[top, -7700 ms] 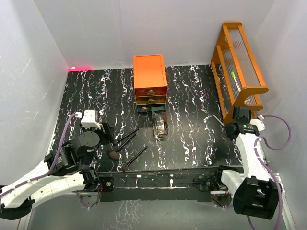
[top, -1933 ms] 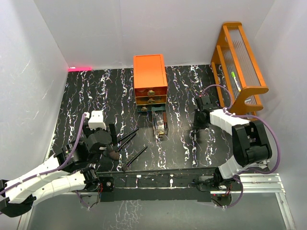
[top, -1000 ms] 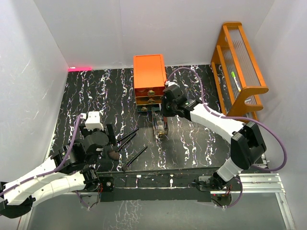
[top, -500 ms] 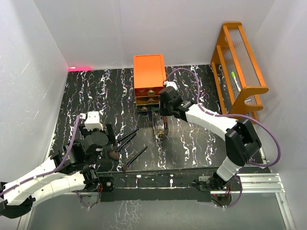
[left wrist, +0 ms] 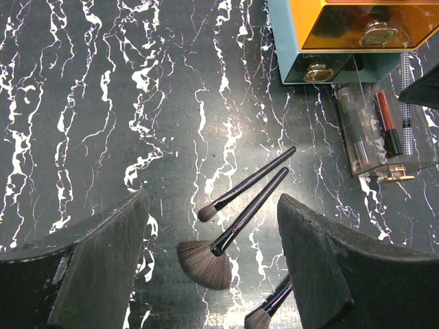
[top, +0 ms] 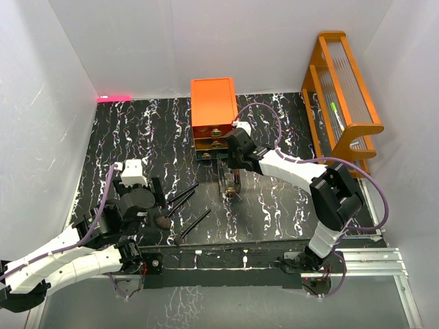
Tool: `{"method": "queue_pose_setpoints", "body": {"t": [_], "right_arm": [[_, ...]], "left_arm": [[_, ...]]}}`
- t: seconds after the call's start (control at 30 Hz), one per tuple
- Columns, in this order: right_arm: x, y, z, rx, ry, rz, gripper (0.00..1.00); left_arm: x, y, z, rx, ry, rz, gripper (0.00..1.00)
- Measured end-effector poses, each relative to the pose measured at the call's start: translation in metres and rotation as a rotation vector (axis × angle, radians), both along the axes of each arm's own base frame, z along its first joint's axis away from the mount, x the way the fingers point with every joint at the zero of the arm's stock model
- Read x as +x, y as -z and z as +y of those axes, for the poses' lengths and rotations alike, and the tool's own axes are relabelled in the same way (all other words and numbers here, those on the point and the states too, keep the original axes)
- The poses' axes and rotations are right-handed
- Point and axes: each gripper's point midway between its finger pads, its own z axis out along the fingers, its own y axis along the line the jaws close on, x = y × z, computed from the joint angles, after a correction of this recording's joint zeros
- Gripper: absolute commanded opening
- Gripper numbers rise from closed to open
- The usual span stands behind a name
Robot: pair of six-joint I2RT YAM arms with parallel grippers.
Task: Organize the makeup
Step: Place the makeup in the drawer.
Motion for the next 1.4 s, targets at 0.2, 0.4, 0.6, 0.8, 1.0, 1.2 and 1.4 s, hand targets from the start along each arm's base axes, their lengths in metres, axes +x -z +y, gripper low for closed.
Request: {"method": "queue_pose_setpoints", "body": {"t": [0.2, 0.4, 0.6, 0.8, 1.0, 1.2, 1.4], "right_arm": [[-0.003, 0.01, -0.002, -0.007, 0.007, 0.019, 0.09], [-0.004, 0.019, -0.001, -0.022, 0.009, 0.033, 0.21], [-0.01, 0.035, 0.002, -0.052, -0.006, 0.065, 0.28], [-0.011, 0.033, 0.004, -0.052, -0.011, 0.06, 0.28], [-0.015, -0.014, 0.009, 0.028, -0.026, -0.042, 0.12], [-0.049, -0.066, 0.006, 0.2, -0.06, -0.186, 0.08], [-0.117, -0.022, 0.008, 0.236, -0.104, -0.122, 0.08]], "left_arm": [[0.0, 0.0, 0.0, 0.001, 0.0, 0.0, 0.74], [0.0, 0.001, 0.0, 0.005, -0.001, 0.001, 0.74], [0.0, 0.001, 0.0, 0.006, -0.001, 0.002, 0.74], [0.001, 0.002, -0.001, 0.013, -0.002, 0.005, 0.74], [0.001, 0.002, -0.001, 0.015, -0.001, 0.006, 0.74], [0.001, 0.002, -0.001, 0.015, -0.001, 0.006, 0.74], [0.001, 0.003, -0.001, 0.021, 0.0, 0.009, 0.74]]}}
